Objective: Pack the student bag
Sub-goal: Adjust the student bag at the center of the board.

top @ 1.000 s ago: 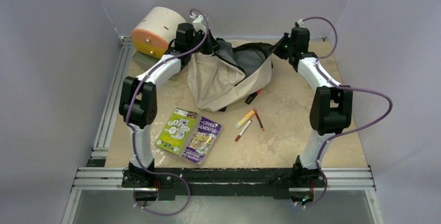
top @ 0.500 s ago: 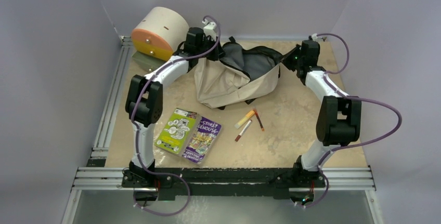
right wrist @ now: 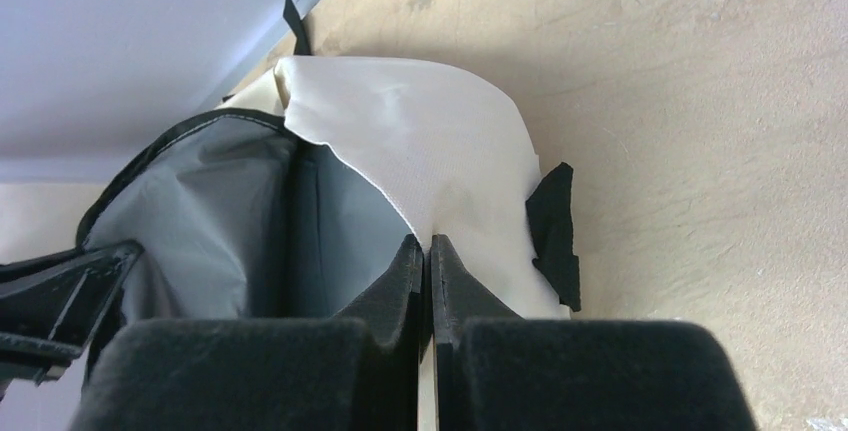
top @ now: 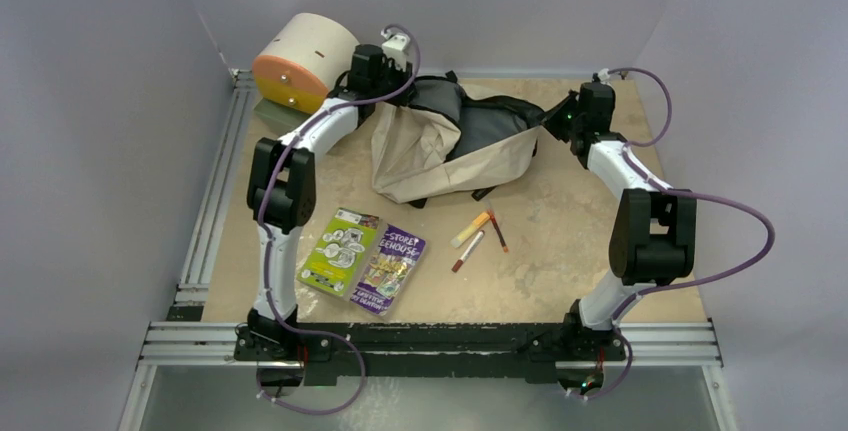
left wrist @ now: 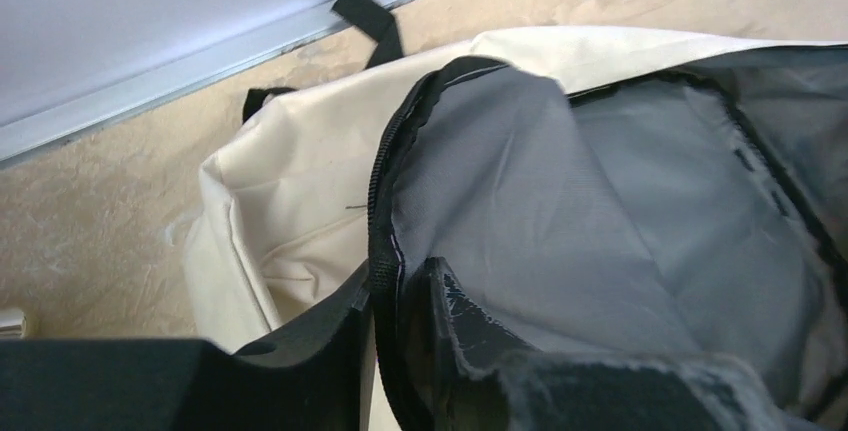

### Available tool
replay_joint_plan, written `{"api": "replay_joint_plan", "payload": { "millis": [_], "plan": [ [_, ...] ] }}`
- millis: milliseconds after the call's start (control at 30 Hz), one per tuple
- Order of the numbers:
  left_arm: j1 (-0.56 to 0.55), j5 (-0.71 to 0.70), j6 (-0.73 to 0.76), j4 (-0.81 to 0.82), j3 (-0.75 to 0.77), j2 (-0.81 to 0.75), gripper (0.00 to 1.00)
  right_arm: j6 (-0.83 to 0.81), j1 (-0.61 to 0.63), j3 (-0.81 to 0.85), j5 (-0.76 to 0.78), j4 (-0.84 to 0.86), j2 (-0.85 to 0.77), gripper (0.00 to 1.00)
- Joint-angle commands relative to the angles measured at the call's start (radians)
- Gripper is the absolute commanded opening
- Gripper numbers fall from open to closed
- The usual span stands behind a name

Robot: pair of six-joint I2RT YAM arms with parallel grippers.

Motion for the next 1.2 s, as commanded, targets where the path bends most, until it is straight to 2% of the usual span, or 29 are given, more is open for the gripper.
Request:
{"api": "replay_joint_plan", "payload": {
  "millis": [0, 200, 300, 400, 667, 900, 1033, 1167],
  "plan": [
    [0.001, -0.121, 0.080, -0.021, 0.064, 0.055, 0.24, -0.031, -0.005, -0.010, -0.014, 0.054, -0.057, 0.00],
    [0.001, -0.326, 0.124, -0.024, 0.049, 0.047, 0.46, -0.046, -0.005, -0.008, -0.024, 0.050, -0.063, 0.00],
    [0.001, -0.330, 0.109, -0.031, 0.040, 0.013, 0.57, -0.063, -0.005, -0.003, -0.031, 0.046, -0.061, 0.00],
    [-0.001, -0.257, 0.059, -0.064, 0.053, -0.044, 0.67, -0.071, -0.005, -0.001, -0.037, 0.048, -0.060, 0.00],
    [-0.002, -0.181, -0.061, -0.071, 0.054, -0.252, 0.72, -0.081, -0.005, 0.004, -0.050, 0.054, -0.053, 0.00],
    [-0.038, -0.127, -0.104, -0.063, 0.002, -0.356, 0.74, -0.101, -0.005, 0.023, -0.051, 0.060, -0.035, 0.00],
    [-0.124, -0.184, -0.114, -0.078, -0.041, -0.381, 0.76, -0.105, -0.005, 0.022, -0.056, 0.061, -0.030, 0.02],
    [-0.221, -0.339, -0.196, -0.114, -0.094, -0.387, 0.76, -0.107, -0.005, 0.019, -0.057, 0.062, -0.028, 0.06]
  ]
}}
